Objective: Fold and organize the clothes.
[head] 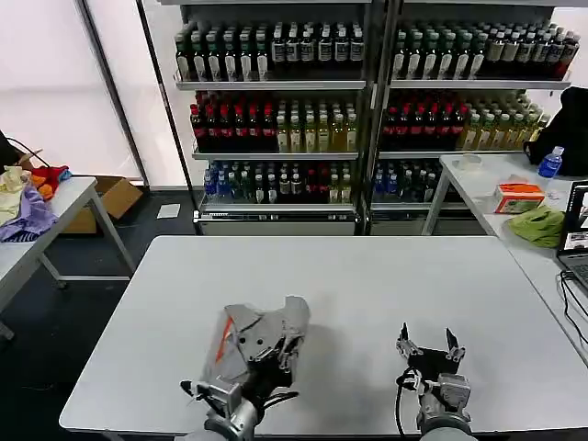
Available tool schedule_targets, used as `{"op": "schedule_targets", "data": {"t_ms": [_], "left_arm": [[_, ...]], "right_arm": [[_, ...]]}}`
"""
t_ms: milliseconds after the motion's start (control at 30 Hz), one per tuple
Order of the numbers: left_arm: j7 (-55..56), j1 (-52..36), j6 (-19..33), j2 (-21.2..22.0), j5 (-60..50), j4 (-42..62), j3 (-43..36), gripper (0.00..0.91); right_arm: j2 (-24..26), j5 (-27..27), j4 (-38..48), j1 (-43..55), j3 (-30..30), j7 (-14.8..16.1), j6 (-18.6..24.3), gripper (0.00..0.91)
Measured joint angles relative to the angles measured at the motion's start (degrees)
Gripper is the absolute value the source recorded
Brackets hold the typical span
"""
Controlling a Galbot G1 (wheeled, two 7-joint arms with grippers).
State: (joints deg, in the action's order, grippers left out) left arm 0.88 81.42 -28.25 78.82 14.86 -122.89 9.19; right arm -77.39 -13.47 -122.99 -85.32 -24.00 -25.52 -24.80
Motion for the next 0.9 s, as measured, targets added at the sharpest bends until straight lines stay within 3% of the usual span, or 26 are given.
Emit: {"op": "schedule_targets", "data": {"t_ms": [400, 900], "left_arm": [[2.32, -5.17, 0.64, -1.07, 7.5, 0.45, -0.5, 0.907], [6.41, -4.98, 0.29, -5.67, 8.96, 0.94, 12.33, 0.907]], "right_arm": [[1.15, -8.51, 1.76, 4.35, 4.63, -0.31, -4.22, 0.907], [3.63, -26.65, -0.3, 8.01, 14.84, -5.59, -7.35, 0.907]]}}
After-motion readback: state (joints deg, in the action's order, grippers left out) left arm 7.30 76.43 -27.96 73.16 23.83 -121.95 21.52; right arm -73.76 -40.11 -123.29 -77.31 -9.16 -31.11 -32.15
